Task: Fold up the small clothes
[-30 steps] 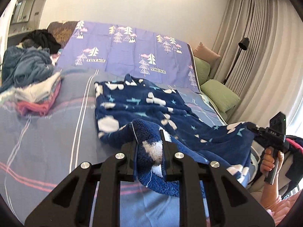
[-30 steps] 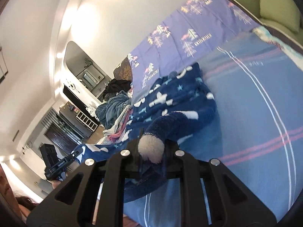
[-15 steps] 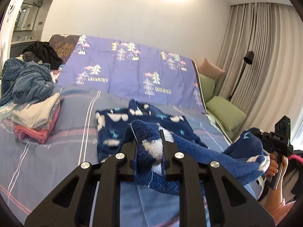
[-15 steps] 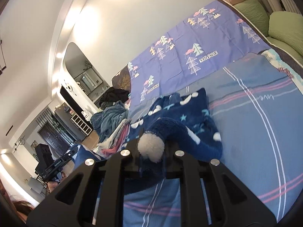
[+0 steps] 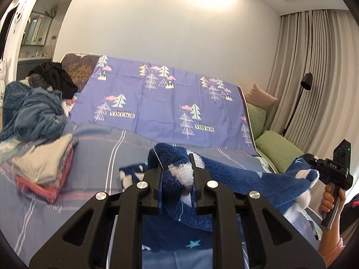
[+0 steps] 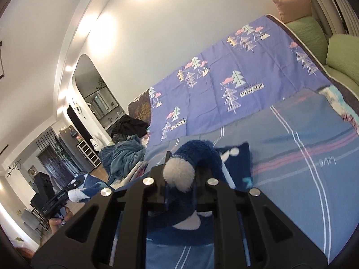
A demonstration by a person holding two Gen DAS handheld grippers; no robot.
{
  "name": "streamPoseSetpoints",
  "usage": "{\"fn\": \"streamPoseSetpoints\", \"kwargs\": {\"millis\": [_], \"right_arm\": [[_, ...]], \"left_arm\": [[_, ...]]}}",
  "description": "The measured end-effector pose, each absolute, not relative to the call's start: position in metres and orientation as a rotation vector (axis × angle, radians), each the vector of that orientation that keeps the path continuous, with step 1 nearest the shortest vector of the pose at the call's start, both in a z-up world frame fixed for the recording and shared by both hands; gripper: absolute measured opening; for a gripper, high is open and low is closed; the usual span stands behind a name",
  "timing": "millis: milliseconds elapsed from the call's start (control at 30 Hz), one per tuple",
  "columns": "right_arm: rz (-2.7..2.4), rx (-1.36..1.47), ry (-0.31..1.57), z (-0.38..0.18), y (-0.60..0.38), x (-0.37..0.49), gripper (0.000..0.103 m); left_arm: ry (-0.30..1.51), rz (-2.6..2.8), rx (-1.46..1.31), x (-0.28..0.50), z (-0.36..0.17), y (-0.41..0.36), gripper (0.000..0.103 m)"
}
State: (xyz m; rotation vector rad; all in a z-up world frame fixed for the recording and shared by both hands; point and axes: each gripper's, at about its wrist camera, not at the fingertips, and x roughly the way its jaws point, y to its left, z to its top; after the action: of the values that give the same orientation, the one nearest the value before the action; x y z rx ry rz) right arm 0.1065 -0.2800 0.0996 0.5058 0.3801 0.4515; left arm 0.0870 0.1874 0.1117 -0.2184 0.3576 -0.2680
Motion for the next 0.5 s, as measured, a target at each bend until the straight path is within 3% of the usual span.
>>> {"fn": "streamPoseSetpoints", "kwargs": {"millis": [500], "right_arm": [[0.354,0.499,0.468,0.095,-0.266,0.255,0.014]], "left_arm": [[0.434,-0.168,-0.159,0.232,0.097,0.176,0.018]]}}
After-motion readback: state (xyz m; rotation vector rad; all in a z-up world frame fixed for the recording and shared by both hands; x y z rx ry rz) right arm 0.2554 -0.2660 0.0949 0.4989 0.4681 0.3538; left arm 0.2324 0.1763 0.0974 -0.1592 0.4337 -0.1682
